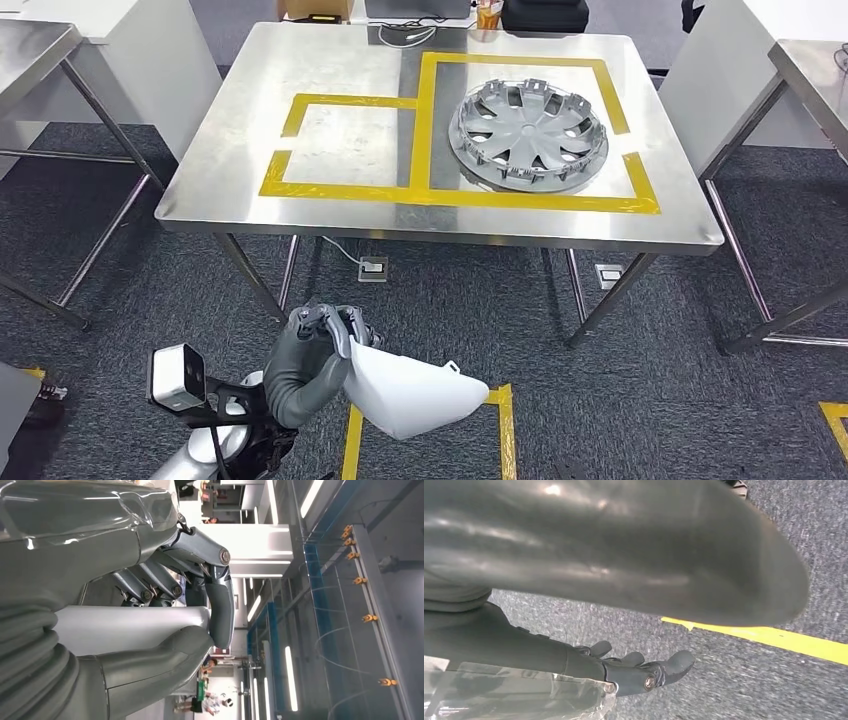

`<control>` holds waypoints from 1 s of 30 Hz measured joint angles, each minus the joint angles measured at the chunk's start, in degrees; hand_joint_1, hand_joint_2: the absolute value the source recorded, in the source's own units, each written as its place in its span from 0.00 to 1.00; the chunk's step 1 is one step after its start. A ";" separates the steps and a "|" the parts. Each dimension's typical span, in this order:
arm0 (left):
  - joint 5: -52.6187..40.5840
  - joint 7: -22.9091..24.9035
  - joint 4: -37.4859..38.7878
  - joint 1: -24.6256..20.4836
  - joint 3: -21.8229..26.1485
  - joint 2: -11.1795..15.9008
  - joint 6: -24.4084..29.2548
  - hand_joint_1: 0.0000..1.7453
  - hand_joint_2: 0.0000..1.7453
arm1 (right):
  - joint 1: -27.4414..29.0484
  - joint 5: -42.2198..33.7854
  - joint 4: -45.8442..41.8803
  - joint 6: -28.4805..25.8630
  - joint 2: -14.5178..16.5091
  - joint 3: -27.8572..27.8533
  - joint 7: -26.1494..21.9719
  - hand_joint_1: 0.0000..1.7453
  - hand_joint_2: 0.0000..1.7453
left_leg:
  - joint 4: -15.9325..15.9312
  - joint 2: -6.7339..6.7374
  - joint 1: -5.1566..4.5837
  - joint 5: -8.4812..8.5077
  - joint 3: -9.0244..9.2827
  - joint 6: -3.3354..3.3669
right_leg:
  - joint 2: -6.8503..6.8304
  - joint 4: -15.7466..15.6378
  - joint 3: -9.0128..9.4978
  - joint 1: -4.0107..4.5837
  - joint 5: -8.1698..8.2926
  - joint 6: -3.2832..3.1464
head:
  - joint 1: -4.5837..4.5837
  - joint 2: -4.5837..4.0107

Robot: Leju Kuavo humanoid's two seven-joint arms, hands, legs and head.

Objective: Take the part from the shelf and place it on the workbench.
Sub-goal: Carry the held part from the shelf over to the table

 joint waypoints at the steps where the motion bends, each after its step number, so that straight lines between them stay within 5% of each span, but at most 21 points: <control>1: -0.13 0.00 0.00 -0.01 0.00 0.00 0.11 1.00 1.00 | -0.04 0.14 0.00 0.02 -0.01 0.00 0.00 0.00 0.00 | 0.09 -0.11 -0.04 -0.39 0.40 -0.21 | 0.00 -4.58 1.91 0.00 2.14 0.29 | 0.02 0.00; 4: -0.38 -0.01 -0.02 -0.04 0.01 0.03 0.53 1.00 1.00 | -0.24 0.50 0.00 0.14 0.00 0.00 0.02 0.00 0.00 | 0.56 -0.31 -0.43 -1.58 1.01 -1.02 | 0.04 -12.35 5.62 0.28 4.89 -0.54 | -0.01 0.00; 8: -0.39 -0.06 -0.16 -0.09 0.09 0.10 0.67 1.00 1.00 | -0.34 0.73 -0.01 0.32 0.10 0.00 0.17 0.00 0.00 | 2.41 0.09 -0.14 -3.07 0.31 -2.31 | 0.10 -12.56 6.44 0.04 4.22 -2.03 | -0.12 0.00; 11: -0.38 -0.16 -0.31 -0.06 0.13 0.24 0.73 1.00 1.00 | -0.32 0.74 0.00 0.47 0.11 -0.01 0.20 0.00 0.00 | 13.15 0.81 0.38 -7.03 -5.57 -3.38 | 0.11 -12.63 7.54 -0.13 3.34 -2.86 | -0.33 0.00; 13: -0.37 -0.17 -0.31 0.06 0.11 0.37 0.73 1.00 1.00 | -0.20 0.73 0.00 0.51 0.11 -0.02 0.20 0.00 0.00 | 18.64 1.01 0.70 -7.34 -9.76 -3.66 | 0.16 -12.62 8.38 -0.09 2.59 -2.91 | -0.33 0.00; 15: -0.37 -0.18 -0.31 0.08 0.11 0.44 0.67 1.00 1.00 | -0.08 0.72 0.00 0.50 0.13 -0.04 0.19 0.00 0.00 | 15.18 1.09 0.80 -2.95 -9.67 -3.45 | 0.29 -12.63 9.74 -0.07 1.64 -2.73 | -0.33 0.00; 17: -0.37 -0.18 -0.32 0.04 0.11 0.48 0.62 1.00 1.00 | -0.07 0.70 0.00 0.47 0.24 -0.07 0.17 0.00 0.00 | 7.11 1.12 0.58 2.27 -6.70 -2.73 | 0.39 -12.69 11.10 0.14 0.59 -2.38 | -0.27 0.00; 19: -0.38 -0.20 -0.39 -0.05 0.11 0.50 0.60 1.00 1.00 | -0.13 0.69 0.00 0.44 0.36 -0.15 0.15 0.00 0.00 | 2.66 1.16 0.20 3.46 -4.69 -1.95 | 0.38 -12.76 11.55 0.37 -0.16 -1.85 | -0.24 0.00; 22: -0.44 -0.25 -0.61 -0.10 0.12 0.51 0.57 1.00 1.00 | -0.19 0.70 0.00 0.40 0.39 -0.41 0.04 0.00 0.00 | 1.43 1.00 0.09 2.55 -3.95 -1.16 | 0.06 -13.19 11.68 0.36 -0.68 -1.09 | -0.28 0.00; 24: -0.45 -0.28 -0.79 -0.22 0.09 0.44 0.57 1.00 1.00 | -0.28 0.71 0.00 0.37 0.39 -0.62 -0.09 0.00 0.00 | 0.42 0.95 0.32 2.46 -3.14 -0.59 | -0.04 -10.33 10.16 0.29 -2.01 -1.05 | -0.25 0.00; 27: -0.46 -0.31 -0.84 -0.23 0.01 0.33 0.57 1.00 1.00 | -0.15 0.72 0.01 0.37 0.33 -0.87 -0.18 0.00 0.00 | 0.11 0.79 0.23 1.87 -2.55 0.08 | -0.03 1.67 2.62 0.22 -5.73 -1.35 | -0.23 0.00; 29: -0.46 -0.31 -0.83 -0.11 -0.08 0.33 0.57 1.00 1.00 | 0.10 0.72 0.02 0.37 0.24 -0.91 -0.17 0.00 0.00 | 0.14 0.46 0.16 1.29 -1.94 0.06 | -0.04 4.22 -0.24 0.17 -4.83 -0.60 | -0.24 0.00; 30: -0.46 -0.31 -0.83 -0.09 -0.11 0.32 0.57 1.00 1.00 | 0.18 0.72 0.02 0.37 0.19 -0.92 -0.18 0.00 0.00 | 0.17 0.31 0.17 0.92 -1.44 -0.07 | -0.05 1.89 0.13 0.12 -2.79 0.00 | -0.23 0.00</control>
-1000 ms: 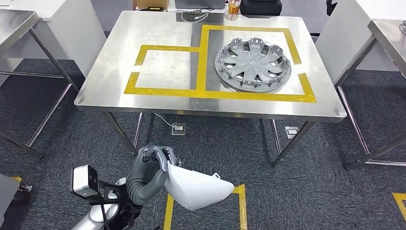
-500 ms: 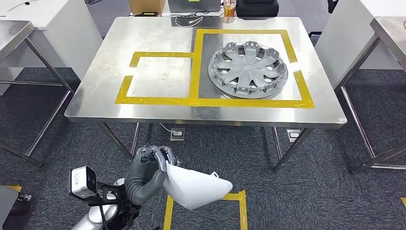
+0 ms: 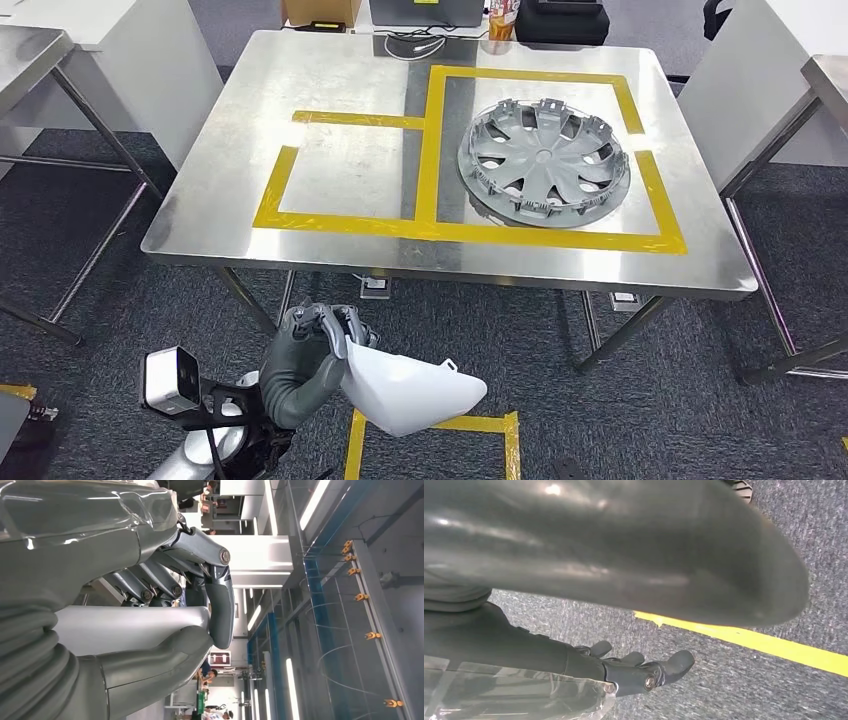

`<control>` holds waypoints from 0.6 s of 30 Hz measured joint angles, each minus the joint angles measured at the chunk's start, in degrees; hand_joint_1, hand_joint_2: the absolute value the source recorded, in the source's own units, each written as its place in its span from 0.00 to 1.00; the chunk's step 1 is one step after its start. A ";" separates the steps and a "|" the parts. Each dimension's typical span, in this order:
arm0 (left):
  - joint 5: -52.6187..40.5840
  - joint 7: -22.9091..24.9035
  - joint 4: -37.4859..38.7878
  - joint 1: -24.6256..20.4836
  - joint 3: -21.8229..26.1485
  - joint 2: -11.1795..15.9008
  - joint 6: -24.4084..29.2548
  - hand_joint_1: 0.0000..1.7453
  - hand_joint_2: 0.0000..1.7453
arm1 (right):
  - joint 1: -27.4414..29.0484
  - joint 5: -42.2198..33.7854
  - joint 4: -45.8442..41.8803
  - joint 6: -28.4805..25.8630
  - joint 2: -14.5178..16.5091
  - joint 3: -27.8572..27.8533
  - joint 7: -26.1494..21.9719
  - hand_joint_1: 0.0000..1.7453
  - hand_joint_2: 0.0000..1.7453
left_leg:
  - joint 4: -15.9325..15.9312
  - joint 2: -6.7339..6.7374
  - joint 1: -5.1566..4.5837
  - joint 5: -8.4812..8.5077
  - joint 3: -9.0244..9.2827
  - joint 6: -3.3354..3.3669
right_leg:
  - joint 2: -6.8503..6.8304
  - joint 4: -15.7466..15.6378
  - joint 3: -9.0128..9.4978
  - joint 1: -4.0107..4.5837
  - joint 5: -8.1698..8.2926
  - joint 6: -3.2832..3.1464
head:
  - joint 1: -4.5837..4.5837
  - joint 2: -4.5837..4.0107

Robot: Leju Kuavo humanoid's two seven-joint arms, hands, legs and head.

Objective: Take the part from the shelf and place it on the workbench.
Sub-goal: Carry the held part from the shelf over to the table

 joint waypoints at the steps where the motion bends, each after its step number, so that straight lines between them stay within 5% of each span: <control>1: 0.00 0.00 0.00 0.00 -0.02 -0.01 0.00 1.00 1.00 | 0.03 0.00 0.00 0.00 -0.06 -0.01 -0.01 0.00 0.00 | 0.06 -0.10 0.01 -0.44 0.56 -0.20 | -0.03 -4.15 1.32 -0.05 2.67 0.58 | 0.01 0.00; 2: 0.00 0.00 0.00 -0.02 -0.02 -0.01 0.00 1.00 1.00 | 0.03 0.00 0.00 0.00 -0.10 -0.01 -0.01 0.00 0.00 | 0.26 -0.17 -0.11 -0.93 1.02 -0.49 | -0.07 -8.37 2.83 -0.02 5.03 0.80 | 0.04 0.00; 4: -0.01 0.01 0.00 -0.04 -0.03 -0.02 0.00 1.00 1.00 | -0.04 0.00 0.00 0.00 -0.13 -0.02 -0.01 0.00 0.00 | 0.67 -0.25 -0.38 -1.73 1.40 -1.08 | -0.09 -13.46 4.79 0.11 7.47 0.14 | 0.06 0.00; 7: -0.02 0.02 -0.02 -0.06 -0.04 0.00 0.00 1.00 1.00 | -0.13 0.04 -0.01 0.00 -0.05 -0.04 -0.01 0.00 0.00 | 0.86 -0.20 -0.35 -2.37 1.49 -1.76 | 0.02 -13.96 5.18 0.19 7.35 -1.34 | 0.07 0.00; 12: -0.02 0.02 -0.05 -0.08 -0.02 0.01 0.00 1.00 1.00 | -0.15 0.09 -0.02 0.00 0.01 -0.04 -0.02 0.00 0.00 | 1.00 -0.14 -0.23 -2.69 1.54 -2.06 | 0.07 -14.07 5.38 -0.12 7.28 -1.77 | 0.09 0.00; 13: -0.02 0.02 -0.08 -0.09 -0.02 0.01 0.00 1.00 1.00 | -0.15 0.09 -0.02 0.00 0.00 -0.06 -0.03 0.00 0.00 | 2.24 -0.01 -0.15 -3.31 0.99 -2.29 | 0.09 -14.08 5.60 -0.12 7.16 -2.01 | 0.01 0.00; 15: -0.03 0.02 -0.13 0.06 -0.02 0.10 -0.01 1.00 1.00 | -0.05 0.09 -0.01 0.00 -0.02 -0.15 -0.04 0.00 0.00 | 10.72 0.45 0.27 -5.44 -4.16 -2.99 | 0.20 -14.08 6.66 0.04 6.35 -2.70 | -0.15 0.00; 17: -0.04 0.02 -0.16 0.21 -0.02 0.19 -0.03 1.00 1.00 | 0.08 0.05 0.00 0.00 -0.02 -0.28 -0.07 0.00 0.00 | 12.94 0.77 0.53 -3.64 -6.78 -2.98 | 0.39 -14.09 8.10 0.31 5.31 -3.06 | -0.22 0.00; 18: -0.06 0.02 -0.16 0.19 -0.01 0.21 -0.05 1.00 1.00 | 0.11 0.03 0.00 0.01 0.10 -0.34 -0.10 0.00 0.00 | 8.58 0.76 0.39 -1.12 -4.97 -2.44 | 0.48 -14.14 8.58 0.35 4.97 -2.99 | -0.18 0.00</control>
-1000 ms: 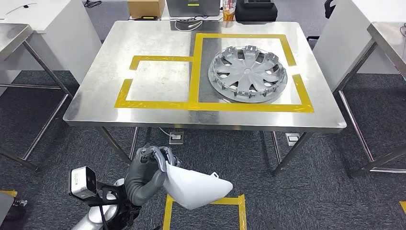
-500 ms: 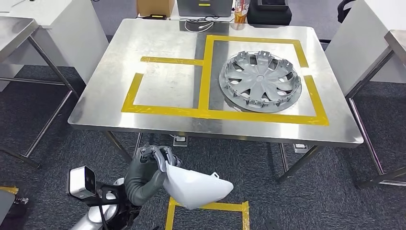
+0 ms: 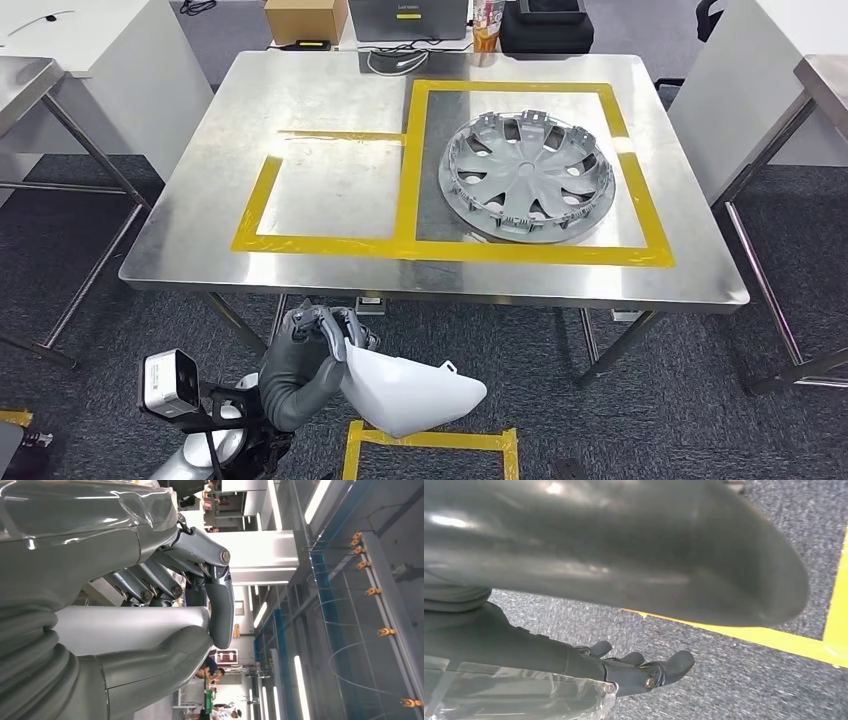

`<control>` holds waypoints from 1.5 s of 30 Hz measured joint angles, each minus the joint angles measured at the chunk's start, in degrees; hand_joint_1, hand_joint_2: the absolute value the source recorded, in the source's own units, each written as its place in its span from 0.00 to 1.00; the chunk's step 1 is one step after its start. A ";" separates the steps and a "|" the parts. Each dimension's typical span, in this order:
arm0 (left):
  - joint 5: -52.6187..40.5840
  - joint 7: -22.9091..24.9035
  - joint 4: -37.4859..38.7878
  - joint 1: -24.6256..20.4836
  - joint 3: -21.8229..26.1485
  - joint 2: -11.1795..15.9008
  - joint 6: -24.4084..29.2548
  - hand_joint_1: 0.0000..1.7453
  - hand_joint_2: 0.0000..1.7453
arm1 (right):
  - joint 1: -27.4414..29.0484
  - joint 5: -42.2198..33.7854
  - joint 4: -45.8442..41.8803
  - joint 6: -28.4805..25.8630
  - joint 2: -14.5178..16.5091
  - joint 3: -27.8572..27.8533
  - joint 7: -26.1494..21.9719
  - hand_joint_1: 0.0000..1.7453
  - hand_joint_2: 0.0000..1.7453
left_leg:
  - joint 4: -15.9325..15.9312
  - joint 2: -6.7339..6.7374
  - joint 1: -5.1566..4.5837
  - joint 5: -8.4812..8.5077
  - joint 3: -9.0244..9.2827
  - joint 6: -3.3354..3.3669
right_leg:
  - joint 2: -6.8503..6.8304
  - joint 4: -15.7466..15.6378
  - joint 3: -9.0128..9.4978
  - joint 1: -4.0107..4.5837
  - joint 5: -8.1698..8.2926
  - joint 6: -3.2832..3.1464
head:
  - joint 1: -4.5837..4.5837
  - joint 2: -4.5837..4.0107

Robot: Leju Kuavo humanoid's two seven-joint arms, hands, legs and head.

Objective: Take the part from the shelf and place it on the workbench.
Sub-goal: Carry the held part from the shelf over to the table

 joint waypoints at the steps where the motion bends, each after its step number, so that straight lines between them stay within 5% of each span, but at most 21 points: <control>1: -0.01 0.01 -0.01 -0.02 0.01 0.00 -0.03 1.00 1.00 | -0.02 -0.03 0.00 0.01 0.09 -0.06 -0.05 0.00 0.00 | -3.47 0.03 -0.22 1.49 1.62 0.53 | 0.06 -0.04 0.29 0.14 -0.27 0.14 | 0.07 0.00; 4: -0.06 0.10 -0.09 -0.07 0.02 0.02 -0.29 1.00 1.00 | 0.05 -0.12 0.00 0.02 0.26 -0.19 -0.16 0.00 0.00 | -6.91 0.05 -0.81 1.68 3.31 1.51 | 0.02 -0.29 0.33 0.26 -0.66 0.89 | 0.12 0.00; 7: -0.12 0.20 -0.25 -0.10 0.03 -0.04 -0.57 1.00 1.00 | 0.08 -0.13 0.00 0.00 0.30 -0.34 -0.23 0.00 0.00 | -8.69 0.04 -0.38 1.81 4.56 1.98 | -0.18 1.23 -0.44 0.20 -1.56 1.38 | 0.19 0.00; 11: -0.28 0.50 -0.28 -0.14 -0.02 -0.22 -0.96 1.00 1.00 | 0.27 -0.09 0.03 -0.01 0.12 -0.72 -0.30 0.00 0.00 | -9.42 -0.09 -0.32 1.19 5.70 2.51 | -0.19 15.09 -8.62 0.03 -5.82 1.39 | 0.29 0.00; 13: -0.38 0.66 -0.26 -0.07 -0.05 -0.24 -1.04 1.00 1.00 | 0.48 -0.02 0.06 -0.01 -0.06 -0.92 -0.32 0.00 0.00 | -9.32 -0.33 -0.27 0.56 6.29 2.31 | -0.22 15.72 -10.13 -0.25 -4.47 2.44 | 0.29 0.00; 15: -0.40 0.74 -0.25 -0.08 -0.05 -0.25 -1.04 1.00 1.00 | 0.51 0.05 0.07 -0.01 -0.25 -1.09 -0.37 0.00 0.00 | -8.89 -0.46 -0.18 -0.45 7.18 1.78 | -0.42 8.02 -7.26 -0.73 -0.17 3.77 | 0.32 0.00; 16: -0.41 0.77 -0.26 -0.10 -0.05 -0.26 -1.04 1.00 1.00 | 0.49 0.08 0.07 -0.01 -0.30 -1.12 -0.38 0.00 0.00 | -8.49 -0.48 -0.28 -1.13 7.51 1.41 | -0.48 4.21 -5.49 -0.82 1.40 3.85 | 0.32 0.00; 18: -0.44 0.82 -0.27 -0.12 -0.05 -0.27 -1.04 1.00 1.00 | 0.48 0.10 0.07 -0.01 -0.34 -1.14 -0.40 0.00 0.00 | -7.91 -0.45 -0.52 -2.21 7.83 0.76 | -0.56 0.54 -3.57 -0.71 2.33 2.96 | 0.31 0.00; 22: -0.48 0.84 -0.39 -0.20 -0.03 -0.28 -1.07 1.00 1.00 | 0.49 0.12 0.07 0.00 -0.28 -1.17 -0.45 0.00 0.00 | -6.22 -0.22 -0.14 -3.85 7.65 -0.27 | -0.32 0.51 -2.45 -0.69 1.28 0.85 | 0.26 0.00; 25: -0.49 0.84 -0.48 -0.21 -0.02 -0.24 -1.13 1.00 1.00 | 0.51 0.12 0.07 0.01 -0.32 -1.20 -0.51 0.00 0.00 | 4.53 -0.04 0.12 -7.49 1.65 -1.08 | -0.23 0.45 -1.08 -0.76 0.11 0.00 | 0.20 0.00; 27: -0.49 0.84 -0.46 -0.12 -0.03 -0.19 -1.12 1.00 1.00 | 0.67 0.12 0.07 0.02 -0.34 -1.22 -0.51 0.00 0.00 | 10.38 0.03 0.23 -7.76 -3.10 -1.13 | -0.08 0.46 -0.04 -0.61 -0.87 -0.01 | 0.20 0.00; 29: -0.49 0.84 -0.45 -0.10 -0.03 -0.15 -1.10 1.00 1.00 | 0.80 0.12 0.07 0.02 -0.32 -1.25 -0.51 0.00 0.00 | 7.45 0.03 0.15 -3.25 -3.75 -0.55 | 0.16 0.42 1.59 -0.38 -2.08 0.07 | 0.20 0.00; 31: -0.49 0.84 -0.45 -0.11 -0.02 -0.13 -1.07 1.00 1.00 | 0.79 0.13 0.07 0.07 -0.10 -1.26 -0.51 0.00 0.00 | -0.32 0.03 -0.31 2.37 -1.35 0.77 | 0.32 0.22 3.21 -0.09 -3.34 0.24 | 0.30 0.00; 32: -0.50 0.86 -0.46 -0.15 -0.02 -0.11 -1.03 1.00 1.00 | 0.77 0.14 0.07 0.11 0.03 -1.28 -0.51 0.00 0.00 | -3.20 0.07 -0.67 3.64 -0.15 1.48 | 0.38 0.01 3.68 -0.09 -3.84 0.46 | 0.36 0.00; 36: -0.54 1.01 -0.61 -0.26 0.01 -0.13 -0.96 1.00 1.00 | 0.80 0.13 0.07 0.21 0.20 -1.43 -0.48 0.00 0.00 | -7.66 0.12 -1.28 2.17 2.86 3.09 | 0.06 -0.37 4.87 -0.16 -3.87 2.01 | 0.35 0.00; 38: -0.54 1.05 -0.71 -0.31 -0.02 -0.25 -0.98 1.00 1.00 | 0.66 0.12 0.07 0.20 0.20 -1.50 -0.49 0.00 0.00 | -9.12 0.01 -1.00 1.87 4.77 3.37 | -0.14 2.98 3.53 -0.18 -4.20 2.12 | 0.45 0.00; 42: -0.54 1.09 -0.72 -0.26 -0.06 -0.39 -0.97 1.00 1.00 | 0.77 0.09 0.08 0.18 -0.02 -1.52 -0.48 0.00 0.00 | -9.74 -0.38 -0.89 0.49 6.74 3.31 | -0.17 15.42 -6.11 -0.29 -8.46 1.82 | 0.51 0.00; 43: -0.54 1.09 -0.70 -0.21 -0.07 -0.40 -0.98 1.00 1.00 | 0.93 0.08 0.09 0.17 -0.10 -1.52 -0.46 0.00 0.00 | -9.73 -0.56 -0.86 0.02 7.26 3.15 | -0.18 15.30 -7.36 -0.37 -8.28 2.34 | 0.52 0.00; 45: -0.53 1.10 -0.68 -0.16 -0.07 -0.40 -0.98 1.00 1.00 | 1.15 0.04 0.13 0.17 -0.25 -1.53 -0.44 0.00 0.00 | -9.70 -0.80 -0.76 -1.10 8.60 2.65 | -0.27 9.31 -7.18 -0.62 -3.99 3.91 | 0.54 0.00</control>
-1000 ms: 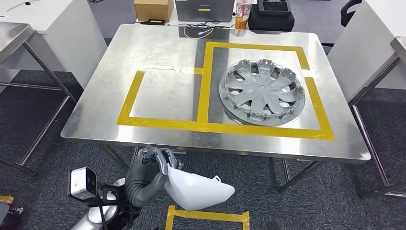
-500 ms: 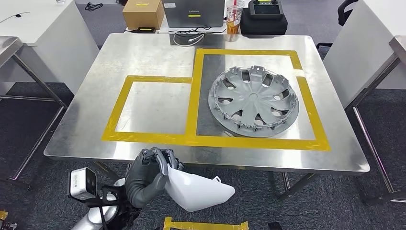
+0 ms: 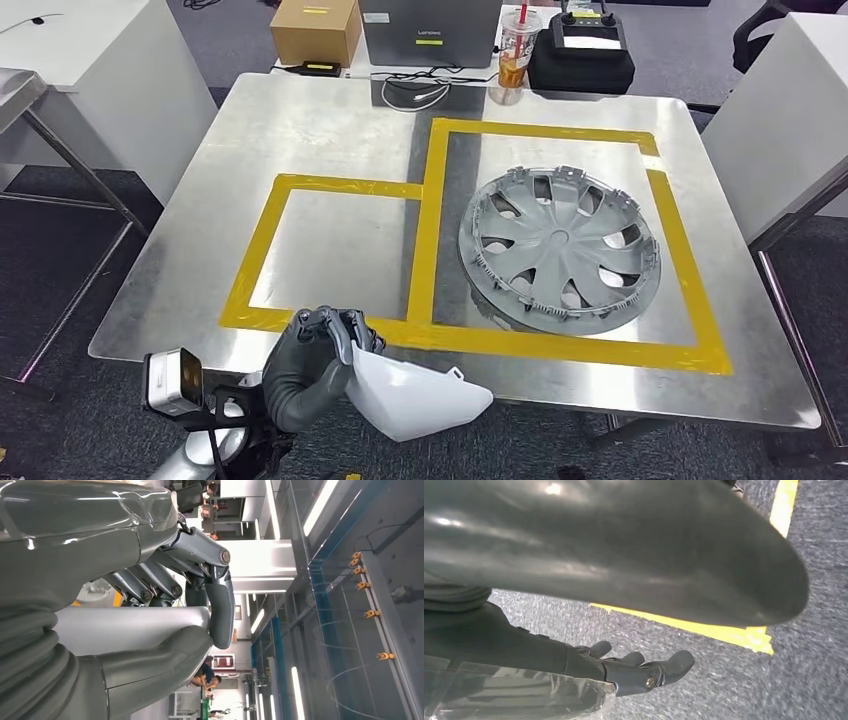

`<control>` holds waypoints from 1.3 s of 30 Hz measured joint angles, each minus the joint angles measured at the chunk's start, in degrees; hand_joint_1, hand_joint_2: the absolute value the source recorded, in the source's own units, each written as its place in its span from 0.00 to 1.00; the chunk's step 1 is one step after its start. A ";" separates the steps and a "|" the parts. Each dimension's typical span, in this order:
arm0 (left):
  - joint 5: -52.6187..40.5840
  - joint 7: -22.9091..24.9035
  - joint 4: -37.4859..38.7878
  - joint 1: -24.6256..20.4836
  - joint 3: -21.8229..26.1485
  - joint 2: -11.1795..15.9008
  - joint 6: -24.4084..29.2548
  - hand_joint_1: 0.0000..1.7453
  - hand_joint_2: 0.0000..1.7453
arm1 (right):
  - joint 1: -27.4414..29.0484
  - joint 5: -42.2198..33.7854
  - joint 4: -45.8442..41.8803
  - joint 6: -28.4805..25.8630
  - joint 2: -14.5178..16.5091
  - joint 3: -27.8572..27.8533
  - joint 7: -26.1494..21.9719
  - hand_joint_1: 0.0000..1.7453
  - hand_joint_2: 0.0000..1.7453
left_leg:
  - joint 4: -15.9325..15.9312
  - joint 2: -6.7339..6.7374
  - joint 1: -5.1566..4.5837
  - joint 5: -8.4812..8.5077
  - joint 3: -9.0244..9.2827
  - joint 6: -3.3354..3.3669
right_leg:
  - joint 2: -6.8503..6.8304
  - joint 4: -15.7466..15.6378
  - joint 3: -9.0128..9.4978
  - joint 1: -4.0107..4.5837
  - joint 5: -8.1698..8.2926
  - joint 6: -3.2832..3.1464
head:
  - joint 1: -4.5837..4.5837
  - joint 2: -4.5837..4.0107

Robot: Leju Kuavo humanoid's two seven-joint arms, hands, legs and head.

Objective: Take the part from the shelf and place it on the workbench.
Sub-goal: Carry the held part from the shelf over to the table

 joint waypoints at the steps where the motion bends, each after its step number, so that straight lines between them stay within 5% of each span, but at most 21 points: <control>1: 0.00 0.00 0.04 0.01 0.00 0.01 0.00 1.00 1.00 | 0.15 -0.02 0.04 0.00 -0.05 0.00 0.00 0.00 0.00 | 0.11 -0.05 -0.03 -0.61 0.61 -0.32 | -0.21 -3.92 0.53 -0.09 3.27 0.50 | 0.02 0.00; 3: -0.04 0.01 0.19 0.10 -0.01 0.05 0.04 1.00 1.00 | 0.34 -0.05 0.12 0.00 -0.08 0.00 -0.02 0.00 0.00 | 0.40 -0.11 -0.20 -1.57 0.98 -1.01 | -0.53 -8.79 1.25 0.07 7.25 -0.43 | 0.01 0.00; 5: -0.67 -0.16 0.27 0.19 -0.01 0.08 0.26 1.00 1.00 | 0.43 0.00 0.16 0.00 -0.02 -0.01 -0.05 0.00 0.00 | 0.48 -0.13 -0.29 -2.21 0.99 -1.71 | -0.54 -9.34 1.43 0.38 7.62 -2.27 | 0.01 0.00; 8: -2.23 -0.51 0.27 0.04 0.01 0.09 0.99 1.00 1.00 | 0.44 0.20 0.17 -0.01 0.03 -0.02 -0.11 0.00 0.00 | 2.81 0.34 0.01 -3.72 0.06 -2.87 | -0.18 -9.65 2.61 -0.04 7.44 -3.15 | -0.13 0.00; 12: -5.74 -0.43 0.64 0.02 -0.07 0.21 3.16 1.00 1.00 | 0.60 0.58 0.18 -0.02 0.04 -0.01 0.09 0.00 0.00 | 16.77 0.86 0.99 -8.83 -7.60 -4.23 | 0.10 -9.78 4.36 0.14 6.32 -4.23 | -0.24 0.00; 14: -9.80 -0.19 0.73 0.01 -0.16 0.25 5.56 1.00 1.00 | 0.56 0.92 0.18 -0.02 0.10 0.00 0.24 0.00 0.00 | 16.55 0.86 1.11 -6.70 -8.92 -3.96 | 0.36 -9.79 5.14 0.42 5.84 -4.31 | -0.26 0.00; 16: -15.02 0.18 0.74 -0.11 -0.32 0.27 8.58 1.00 1.00 | 0.28 1.24 0.18 -0.02 0.32 0.00 0.34 0.00 0.00 | 8.98 0.86 0.77 -1.26 -6.62 -2.73 | 0.63 -9.85 5.95 0.75 5.44 -4.32 | -0.24 0.00; 18: -20.69 0.87 0.81 -0.44 -0.61 0.25 11.97 1.00 1.00 | -0.09 1.57 0.18 -0.01 0.66 0.00 0.49 0.00 0.00 | 2.89 0.87 0.25 1.59 -4.44 -1.42 | 0.75 -9.97 6.28 1.01 5.17 -4.14 | -0.11 0.00; 23: -34.57 3.53 2.38 -2.04 -2.16 0.00 20.22 1.00 1.00 | -0.82 2.70 0.18 0.07 1.15 0.04 0.94 0.00 0.00 | -0.40 0.82 0.23 2.91 -2.67 -0.33 | 0.44 -9.04 5.66 1.13 4.40 -3.14 | -0.03 0.00; 26: -39.54 5.08 5.01 -3.72 -3.94 -0.74 22.64 1.00 1.00 | -1.38 3.34 0.18 0.08 1.15 0.07 1.20 0.00 0.00 | -1.30 0.92 0.43 3.44 -2.13 -0.15 | 0.30 0.70 0.68 0.91 0.39 -3.19 | 0.03 0.00; 28: -42.02 6.14 7.32 -4.55 -5.13 -1.31 23.67 1.00 1.00 | -1.51 3.68 0.18 0.09 1.07 0.07 1.37 0.00 0.00 | -1.15 0.85 0.44 3.35 -2.21 -0.26 | 0.29 5.90 -2.24 0.60 -0.91 -2.52 | 0.03 0.00; 29: -43.28 6.72 8.57 -5.04 -5.74 -1.64 24.30 1.00 1.00 | -1.57 3.92 0.18 0.09 1.02 0.07 1.48 0.00 0.00 | -0.98 0.79 0.51 3.25 -2.23 -0.40 | 0.25 5.23 -2.10 0.39 -0.16 -1.86 | 0.04 0.00; 32: -46.96 8.17 12.32 -7.22 -7.39 -2.76 26.46 1.00 1.00 | -2.13 4.66 0.17 0.12 0.98 0.09 1.93 0.00 0.00 | 0.47 0.64 0.59 2.40 -2.58 -1.47 | -0.11 -5.72 2.98 -0.35 4.46 -0.14 | 0.09 0.00; 34: -49.11 8.71 14.75 -9.00 -8.38 -3.47 27.98 1.00 1.00 | -2.52 5.13 0.16 0.14 1.12 0.11 2.48 0.00 0.00 | 1.59 0.60 0.37 1.81 -3.16 -2.17 | -0.14 -8.72 4.38 -0.32 5.46 -0.90 | 0.03 0.00; 37: -52.46 9.32 18.63 -11.51 -9.92 -4.50 30.61 1.00 1.00 | -2.68 5.87 0.16 0.15 1.31 0.16 3.16 0.00 0.00 | 2.29 0.60 0.56 1.43 -3.60 -2.75 | 0.09 -8.30 4.15 -0.28 5.56 -2.40 | -0.06 0.00; 39: -54.12 9.57 20.85 -12.90 -10.78 -5.15 32.27 1.00 1.00 | -2.71 6.25 0.17 0.15 1.43 0.16 3.28 0.00 0.00 | 5.46 0.72 0.80 -0.64 -5.07 -3.27 | 0.15 -8.35 4.23 -0.44 5.67 -2.99 | -0.20 0.00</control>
